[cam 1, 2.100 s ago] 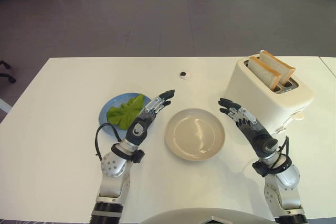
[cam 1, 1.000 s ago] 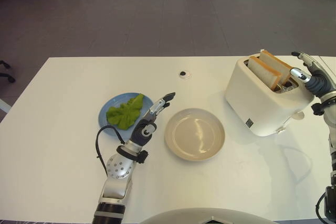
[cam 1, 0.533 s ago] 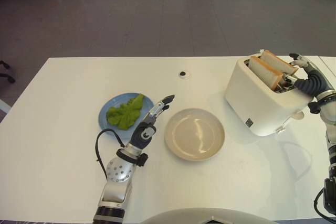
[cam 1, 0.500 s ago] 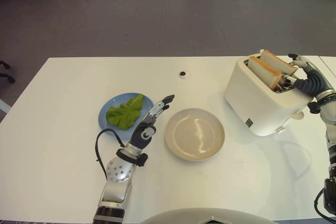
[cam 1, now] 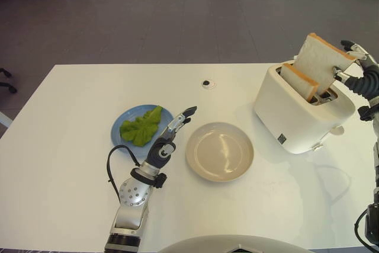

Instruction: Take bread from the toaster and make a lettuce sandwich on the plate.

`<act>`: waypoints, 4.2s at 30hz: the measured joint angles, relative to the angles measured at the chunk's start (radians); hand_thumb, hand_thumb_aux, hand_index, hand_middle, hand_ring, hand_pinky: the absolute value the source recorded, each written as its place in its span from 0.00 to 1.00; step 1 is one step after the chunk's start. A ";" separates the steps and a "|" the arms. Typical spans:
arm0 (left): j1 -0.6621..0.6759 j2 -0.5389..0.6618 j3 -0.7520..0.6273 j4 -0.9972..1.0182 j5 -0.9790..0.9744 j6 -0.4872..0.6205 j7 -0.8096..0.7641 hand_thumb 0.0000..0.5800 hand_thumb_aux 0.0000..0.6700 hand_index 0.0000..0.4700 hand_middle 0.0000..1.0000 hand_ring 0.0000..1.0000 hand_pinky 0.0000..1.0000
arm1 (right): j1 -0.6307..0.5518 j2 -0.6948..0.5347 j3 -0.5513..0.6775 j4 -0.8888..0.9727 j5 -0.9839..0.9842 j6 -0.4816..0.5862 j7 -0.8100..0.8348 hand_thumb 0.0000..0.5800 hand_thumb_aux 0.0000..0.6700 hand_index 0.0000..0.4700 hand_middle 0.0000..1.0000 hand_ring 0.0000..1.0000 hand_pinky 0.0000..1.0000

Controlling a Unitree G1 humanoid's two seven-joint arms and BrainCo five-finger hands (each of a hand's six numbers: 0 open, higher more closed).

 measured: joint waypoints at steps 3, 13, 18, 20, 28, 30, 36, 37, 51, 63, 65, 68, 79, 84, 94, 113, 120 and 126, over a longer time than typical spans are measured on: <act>0.000 0.000 0.000 0.000 0.000 0.000 0.001 0.00 0.00 0.00 0.00 0.00 0.00 | -0.004 0.011 -0.071 -0.091 0.179 0.086 0.089 1.00 1.00 1.00 0.00 0.00 0.00; -0.004 -0.002 0.005 0.001 0.000 0.003 0.016 0.00 0.00 0.00 0.00 0.00 0.00 | 0.155 0.049 -0.019 -0.676 0.662 0.564 0.347 1.00 1.00 1.00 0.00 0.00 0.00; -0.009 -0.001 0.017 0.002 0.000 0.004 0.021 0.00 0.00 0.00 0.00 0.00 0.00 | 0.224 0.094 0.216 -0.812 0.686 0.741 0.434 1.00 1.00 1.00 0.00 0.00 0.00; -0.009 0.000 0.023 0.001 0.000 0.004 0.022 0.00 0.00 0.00 0.00 0.00 0.00 | 0.226 0.102 0.280 -0.807 0.638 0.760 0.442 1.00 1.00 1.00 0.00 0.00 0.00; -0.007 0.001 0.030 -0.012 -0.001 0.009 0.023 0.00 0.00 0.00 0.00 0.00 0.00 | 0.197 0.211 0.463 -0.570 0.386 0.742 0.414 1.00 1.00 1.00 0.00 0.00 0.00; -0.005 0.002 0.031 -0.019 -0.001 0.010 0.024 0.00 0.00 0.00 0.00 0.00 0.00 | 0.192 0.228 0.477 -0.536 0.335 0.716 0.403 0.92 0.71 0.71 0.00 0.00 0.00; 0.002 0.002 0.031 -0.034 -0.001 0.011 0.024 0.00 0.00 0.00 0.00 0.00 0.00 | 0.167 0.268 0.482 -0.524 0.218 0.636 0.356 0.00 0.00 0.00 0.00 0.00 0.00; 0.003 0.002 0.032 -0.037 -0.001 0.012 0.025 0.00 0.00 0.00 0.00 0.00 0.00 | 0.167 0.272 0.482 -0.523 0.207 0.630 0.353 0.00 0.00 0.00 0.00 0.00 0.00; -0.095 0.210 0.214 -0.004 0.437 0.116 0.222 0.00 0.00 0.00 0.00 0.00 0.00 | 0.219 0.320 0.370 -0.611 0.199 0.434 0.333 0.00 0.00 0.00 0.00 0.00 0.00; -0.274 0.519 0.037 0.398 1.010 0.264 0.446 0.47 0.27 0.27 0.00 0.00 0.00 | 0.347 0.355 0.298 -0.654 0.241 0.265 0.341 0.00 0.00 0.00 0.00 0.00 0.00; -0.290 0.518 0.003 0.453 1.012 0.273 0.462 0.57 0.35 0.35 0.00 0.00 0.00 | 0.348 0.359 0.300 -0.654 0.240 0.263 0.340 0.00 0.00 0.00 0.00 0.00 0.00; -0.316 0.520 -0.028 0.519 1.012 0.286 0.481 0.62 0.38 0.38 0.00 0.00 0.00 | 0.349 0.361 0.300 -0.661 0.240 0.262 0.340 0.00 0.00 0.00 0.00 0.00 0.00; -0.345 0.519 -0.074 0.580 0.890 0.249 0.492 1.00 1.00 1.00 0.00 0.00 0.00 | 0.357 0.361 0.293 -0.685 0.241 0.259 0.340 0.00 0.00 0.00 0.00 0.00 0.00; -0.329 0.528 -0.080 0.537 0.871 0.252 0.480 1.00 1.00 1.00 0.00 0.00 0.00 | 0.357 0.364 0.291 -0.685 0.241 0.257 0.338 0.00 0.00 0.00 0.00 0.00 0.00; -0.222 0.549 0.079 0.127 0.814 0.327 0.499 1.00 1.00 1.00 0.00 0.00 0.00 | 0.356 0.369 0.279 -0.686 0.241 0.249 0.332 0.00 0.00 0.00 0.00 0.00 0.00; -0.218 0.508 0.025 0.182 0.833 0.341 0.391 0.00 0.00 0.00 0.00 0.00 0.00 | 0.360 0.370 0.247 -0.684 0.268 0.247 0.325 0.00 0.00 0.00 0.00 0.00 0.00; -0.281 0.525 -0.039 0.421 0.905 0.332 0.477 0.09 0.05 0.05 0.00 0.00 0.00 | 0.361 0.371 0.246 -0.680 0.268 0.245 0.325 0.00 0.00 0.00 0.00 0.00 0.00; -0.328 0.541 -0.092 0.554 0.930 0.322 0.514 0.78 0.53 0.53 0.00 0.00 0.00 | 0.365 0.371 0.245 -0.681 0.269 0.244 0.324 0.00 0.00 0.00 0.00 0.00 0.00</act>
